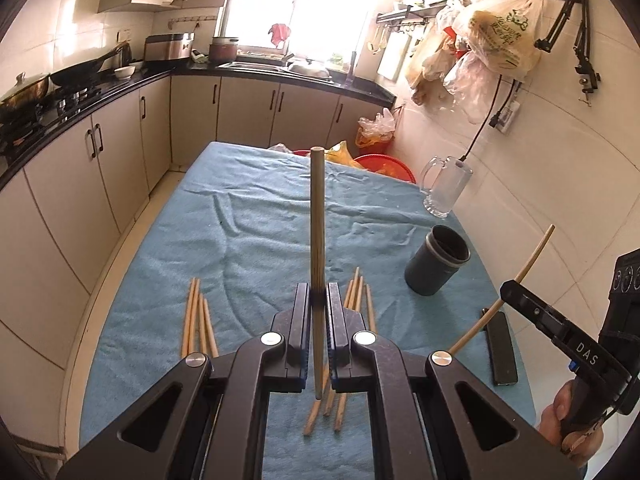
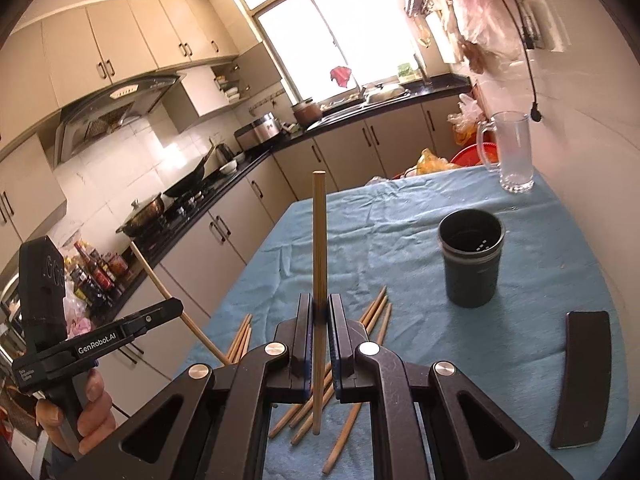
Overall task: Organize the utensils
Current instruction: 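Lift the held chopsticks upright and carry both grippers toward the black utensil holder, then lower the chopsticks into the black holder and open both grippers, then move both open grippers back over the remaining chopsticks on the cloth, then close the left gripper on a chopstick while the right gripper grasps another, then lift both chopsticks upright and carry them toward the black utensil holder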
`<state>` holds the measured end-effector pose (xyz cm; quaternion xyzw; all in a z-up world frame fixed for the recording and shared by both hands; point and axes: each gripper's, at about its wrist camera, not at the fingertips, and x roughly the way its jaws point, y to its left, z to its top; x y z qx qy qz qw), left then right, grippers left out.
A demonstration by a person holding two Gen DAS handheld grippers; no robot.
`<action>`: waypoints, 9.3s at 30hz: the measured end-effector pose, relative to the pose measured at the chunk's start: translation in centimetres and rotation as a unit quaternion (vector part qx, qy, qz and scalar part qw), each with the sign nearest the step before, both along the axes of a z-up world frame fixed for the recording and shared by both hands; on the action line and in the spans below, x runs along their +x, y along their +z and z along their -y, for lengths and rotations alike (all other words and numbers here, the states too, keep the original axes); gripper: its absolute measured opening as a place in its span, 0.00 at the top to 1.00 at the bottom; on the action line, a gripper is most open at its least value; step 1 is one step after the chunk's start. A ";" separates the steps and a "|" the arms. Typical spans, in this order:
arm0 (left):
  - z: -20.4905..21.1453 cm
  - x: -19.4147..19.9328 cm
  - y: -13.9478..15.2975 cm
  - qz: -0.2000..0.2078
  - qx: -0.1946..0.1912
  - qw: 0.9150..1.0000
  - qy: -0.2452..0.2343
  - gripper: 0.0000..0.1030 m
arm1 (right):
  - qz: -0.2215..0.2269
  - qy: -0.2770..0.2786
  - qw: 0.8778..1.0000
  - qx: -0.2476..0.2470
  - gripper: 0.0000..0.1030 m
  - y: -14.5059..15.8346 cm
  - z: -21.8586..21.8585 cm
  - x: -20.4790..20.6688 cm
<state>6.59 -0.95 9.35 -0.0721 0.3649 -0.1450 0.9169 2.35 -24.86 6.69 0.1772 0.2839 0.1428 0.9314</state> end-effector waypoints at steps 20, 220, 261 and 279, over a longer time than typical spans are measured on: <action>8.2 3.8 3.9 0.009 -0.009 0.998 -0.069 0.94 | 0.038 -0.083 0.996 0.001 0.92 4.0 7.3 0.8; -1.3 0.5 -1.4 -0.002 0.023 1.000 0.000 0.94 | 0.036 -0.030 0.997 -0.061 0.93 -0.9 -2.5 0.6; 3.1 0.0 0.1 0.014 0.041 0.998 -0.036 0.94 | 0.045 -0.061 0.996 -0.041 0.93 0.4 0.4 -1.4; 6.4 0.3 1.0 0.020 0.059 0.996 -0.062 0.94 | 0.051 -0.086 0.995 -0.023 0.93 0.8 3.4 -2.0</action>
